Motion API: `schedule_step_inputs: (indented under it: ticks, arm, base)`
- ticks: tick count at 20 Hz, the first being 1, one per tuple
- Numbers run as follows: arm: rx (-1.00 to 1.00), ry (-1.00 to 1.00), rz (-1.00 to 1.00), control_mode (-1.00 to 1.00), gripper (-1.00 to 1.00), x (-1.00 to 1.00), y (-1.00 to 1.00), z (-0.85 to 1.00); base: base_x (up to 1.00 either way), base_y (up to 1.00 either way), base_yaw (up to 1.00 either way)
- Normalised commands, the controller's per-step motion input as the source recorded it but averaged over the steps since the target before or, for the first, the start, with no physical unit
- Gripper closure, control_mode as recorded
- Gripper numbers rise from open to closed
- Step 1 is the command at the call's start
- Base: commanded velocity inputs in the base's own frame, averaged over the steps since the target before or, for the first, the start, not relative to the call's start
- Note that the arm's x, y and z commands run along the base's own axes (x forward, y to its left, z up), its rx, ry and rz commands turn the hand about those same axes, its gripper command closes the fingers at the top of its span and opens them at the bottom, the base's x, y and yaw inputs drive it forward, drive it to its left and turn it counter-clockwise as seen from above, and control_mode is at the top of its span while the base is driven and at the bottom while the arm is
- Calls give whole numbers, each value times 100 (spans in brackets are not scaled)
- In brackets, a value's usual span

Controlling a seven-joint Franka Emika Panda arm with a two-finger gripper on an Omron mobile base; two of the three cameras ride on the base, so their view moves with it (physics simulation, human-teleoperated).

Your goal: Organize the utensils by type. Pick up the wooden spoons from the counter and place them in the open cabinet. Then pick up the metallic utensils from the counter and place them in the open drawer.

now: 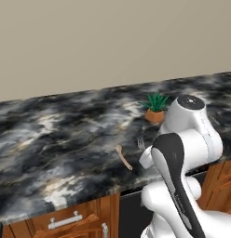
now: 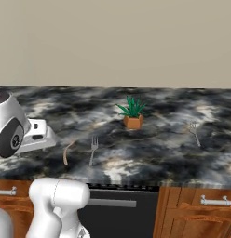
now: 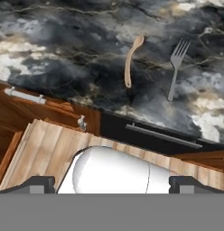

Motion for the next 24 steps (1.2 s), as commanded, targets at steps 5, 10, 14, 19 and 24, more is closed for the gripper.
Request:
schedule_step_inputs:
  ticks: [5, 10, 14, 19, 24]
  arm:
    - [0, 10, -2, -100, -100, 81, 12, -13]
    - [0, 14, 2, -100, -100, 87, 10, -27]
    - [0, 27, 2, -100, -100, 86, 16, -46]
    - [-3, 22, 0, -100, -100, 66, 13, -63]
    - [-4, 18, 0, -100, -100, 57, 14, -67]
  base:
    - [0, 0, 0]
    - [0, 0, 0]
    - [0, 0, 0]
    - [0, 0, 0]
    - [0, 0, 0]
